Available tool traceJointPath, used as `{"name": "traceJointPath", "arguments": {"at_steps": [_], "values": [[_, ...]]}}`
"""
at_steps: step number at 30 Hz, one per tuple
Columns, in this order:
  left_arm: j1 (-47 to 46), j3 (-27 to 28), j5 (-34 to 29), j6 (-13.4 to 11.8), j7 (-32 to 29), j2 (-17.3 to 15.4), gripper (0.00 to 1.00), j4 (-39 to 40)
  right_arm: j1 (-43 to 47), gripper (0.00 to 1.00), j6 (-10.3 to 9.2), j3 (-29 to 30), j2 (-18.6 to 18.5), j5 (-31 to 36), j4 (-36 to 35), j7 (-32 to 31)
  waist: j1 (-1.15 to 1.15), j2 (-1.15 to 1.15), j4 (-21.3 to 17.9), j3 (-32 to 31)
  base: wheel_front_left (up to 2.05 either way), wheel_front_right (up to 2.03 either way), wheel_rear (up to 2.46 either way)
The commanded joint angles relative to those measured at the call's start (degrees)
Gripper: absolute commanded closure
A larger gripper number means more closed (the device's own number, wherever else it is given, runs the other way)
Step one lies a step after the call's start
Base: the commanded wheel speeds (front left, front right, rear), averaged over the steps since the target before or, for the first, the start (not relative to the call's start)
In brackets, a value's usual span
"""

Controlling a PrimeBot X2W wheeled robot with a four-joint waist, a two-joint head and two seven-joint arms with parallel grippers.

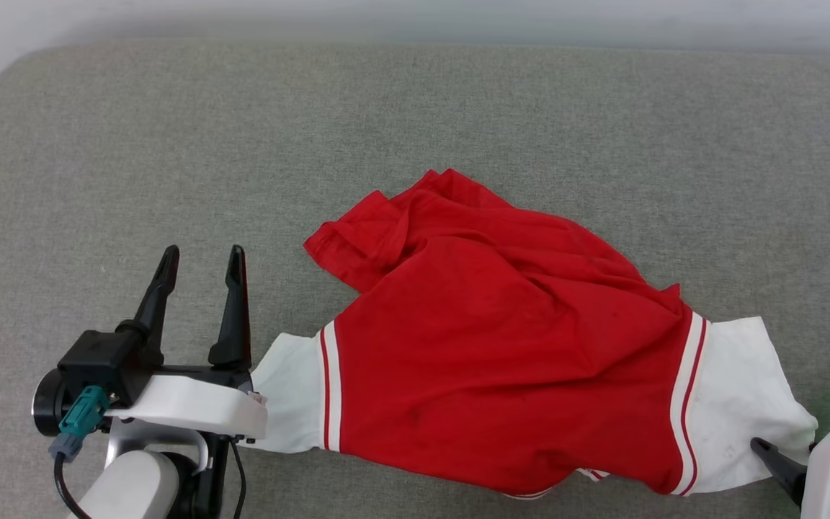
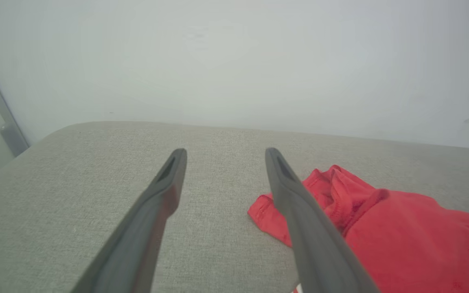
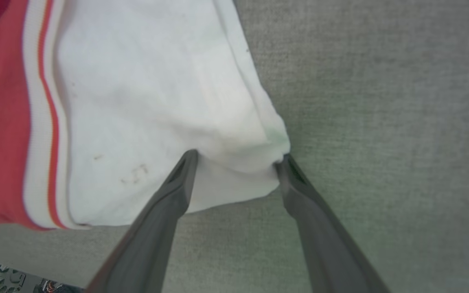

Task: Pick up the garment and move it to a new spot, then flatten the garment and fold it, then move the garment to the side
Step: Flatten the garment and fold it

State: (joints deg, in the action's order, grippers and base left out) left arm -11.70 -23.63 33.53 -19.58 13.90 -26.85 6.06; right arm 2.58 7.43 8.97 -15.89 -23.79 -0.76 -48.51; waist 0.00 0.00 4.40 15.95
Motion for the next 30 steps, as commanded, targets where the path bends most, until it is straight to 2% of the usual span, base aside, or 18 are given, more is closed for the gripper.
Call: {"name": "traceJointPath", "arguments": {"at_steps": [1,2,3,8,11,14,18,22,25,30], "values": [[-0.18,0.36,0.0,0.23,0.42,0.2,0.0,-0.27,0.98,0.55,0.14,-2.29,2.07,-1.16,2.39,-1.34,0.0,0.0,0.25,0.36,0.0,0.0,0.0],[-0.07,0.45,0.09,0.28,0.5,0.31,0.0,-0.47,0.89,0.89,0.14,-2.42,2.17,-1.27,2.48,-1.2,0.0,0.0,0.26,0.34,0.0,0.0,0.0],[0.18,0.48,0.16,0.14,0.53,0.32,0.0,-0.72,0.73,1.0,0.14,-2.39,2.31,-1.4,2.39,-0.74,0.0,0.0,0.19,0.21,0.0,0.0,0.0],[1.51,-0.28,1.28,0.86,-1.93,-0.85,0.0,-2.14,-1.13,1.0,0.04,-0.38,1.2,-0.38,-1.81,4.78,0.0,0.0,-0.44,-1.75,0.0,0.0,0.0],[2.64,-1.22,3.46,2.51,-6.09,-2.18,0.0,-2.35,-0.67,1.0,0.04,0.46,0.8,-0.27,-5.07,8.71,0.0,0.0,-0.5,-3.06,0.0,0.0,0.0],[4.89,-1.86,7.13,4.2,-12.85,-4.85,0.0,-2.32,0.96,1.0,0.04,1.88,1.78,0.38,-7.43,10.59,0.0,0.0,-0.66,-4.68,0.0,0.0,0.0],[7.52,-2.47,12.07,6.42,-21.42,-8.51,0.0,-0.47,2.85,1.0,0.04,2.72,3.04,0.94,-9.25,11.0,0.0,0.0,-0.8,-6.31,0.0,0.0,0.0],[9.64,-3.29,15.92,7.38,-28.46,-11.42,0.0,1.18,4.07,1.0,0.04,2.04,4.47,1.53,-9.7,11.08,0.0,0.0,-1.35,-7.4,0.0,0.0,0.0],[10.14,-4.18,17.61,7.08,-32.64,-12.5,0.0,1.07,4.46,1.0,0.04,1.25,5.29,1.6,-9.7,11.29,0.0,0.0,-1.93,-7.5,0.0,0.0,0.0],[8.24,-4.78,18.85,7.15,-35.61,-12.08,0.0,-1.18,3.57,1.0,0.04,0.01,6.01,1.43,-9.46,11.79,0.0,0.0,-2.93,-6.42,0.0,0.0,0.0]]}}
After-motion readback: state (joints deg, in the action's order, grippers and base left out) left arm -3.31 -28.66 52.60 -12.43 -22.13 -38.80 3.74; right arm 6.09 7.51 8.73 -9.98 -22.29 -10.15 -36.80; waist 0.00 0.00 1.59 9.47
